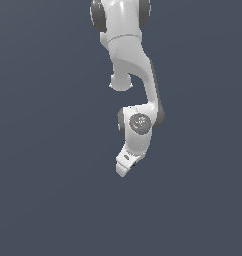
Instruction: Pick up the object and move it to a goal position.
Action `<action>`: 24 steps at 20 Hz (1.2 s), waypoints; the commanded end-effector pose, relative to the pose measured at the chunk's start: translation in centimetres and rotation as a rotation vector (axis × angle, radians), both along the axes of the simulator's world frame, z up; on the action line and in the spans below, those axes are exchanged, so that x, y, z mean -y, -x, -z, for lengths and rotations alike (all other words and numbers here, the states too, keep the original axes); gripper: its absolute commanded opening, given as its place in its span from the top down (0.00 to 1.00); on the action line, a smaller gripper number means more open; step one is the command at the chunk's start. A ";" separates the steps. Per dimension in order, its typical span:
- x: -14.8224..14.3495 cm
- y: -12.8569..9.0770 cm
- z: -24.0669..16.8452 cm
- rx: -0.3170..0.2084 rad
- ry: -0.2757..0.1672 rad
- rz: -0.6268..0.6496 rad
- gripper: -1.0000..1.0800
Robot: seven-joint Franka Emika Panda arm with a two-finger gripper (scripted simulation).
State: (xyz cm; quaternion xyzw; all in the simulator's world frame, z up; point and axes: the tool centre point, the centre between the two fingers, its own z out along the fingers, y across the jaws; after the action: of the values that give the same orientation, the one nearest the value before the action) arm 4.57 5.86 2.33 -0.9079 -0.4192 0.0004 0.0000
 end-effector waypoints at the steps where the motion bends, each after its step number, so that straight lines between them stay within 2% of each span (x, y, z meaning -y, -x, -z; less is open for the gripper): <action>1: -0.4 0.7 -0.6 0.001 0.000 0.000 1.00; 16: -4.8 8.1 -7.5 0.001 0.002 0.000 1.00; 24: -6.5 10.7 -10.0 0.001 0.002 0.000 1.00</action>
State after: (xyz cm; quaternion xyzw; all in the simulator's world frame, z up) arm -5.72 12.17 11.98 -0.9077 -0.4197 0.0001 -0.0008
